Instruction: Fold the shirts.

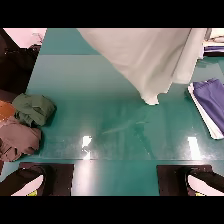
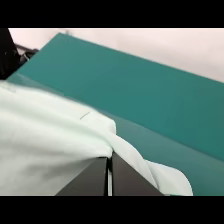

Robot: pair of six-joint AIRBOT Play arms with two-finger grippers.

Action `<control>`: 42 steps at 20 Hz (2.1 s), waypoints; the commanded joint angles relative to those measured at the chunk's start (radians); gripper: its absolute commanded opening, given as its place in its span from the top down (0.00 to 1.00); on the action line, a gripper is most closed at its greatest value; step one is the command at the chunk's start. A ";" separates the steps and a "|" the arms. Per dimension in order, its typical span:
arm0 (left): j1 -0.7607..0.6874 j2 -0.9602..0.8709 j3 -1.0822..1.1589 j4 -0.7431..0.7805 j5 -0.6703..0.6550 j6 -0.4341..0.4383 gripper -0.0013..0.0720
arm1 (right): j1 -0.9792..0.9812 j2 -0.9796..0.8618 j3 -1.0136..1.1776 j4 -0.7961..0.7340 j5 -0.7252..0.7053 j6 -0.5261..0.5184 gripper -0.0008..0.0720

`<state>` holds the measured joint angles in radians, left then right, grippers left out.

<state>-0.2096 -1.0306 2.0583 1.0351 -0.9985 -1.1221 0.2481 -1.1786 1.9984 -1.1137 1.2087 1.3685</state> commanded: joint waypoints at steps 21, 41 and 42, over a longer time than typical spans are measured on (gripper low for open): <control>0.001 0.007 -1.105 0.372 0.000 -0.008 0.94 | 0.278 -0.186 -0.787 -0.004 0.151 0.004 0.51; 0.001 0.007 -1.105 0.343 0.017 -0.058 0.94 | -0.053 -0.186 -1.132 0.257 -0.187 0.026 0.53; 0.001 0.007 -1.105 0.343 0.017 -0.058 0.94 | -0.044 -0.195 -1.112 0.255 -0.198 0.026 0.53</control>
<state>-0.2085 -1.0241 0.9539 1.3800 -0.9817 -1.1793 0.1825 -1.3239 0.8558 -0.8818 1.0725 1.3998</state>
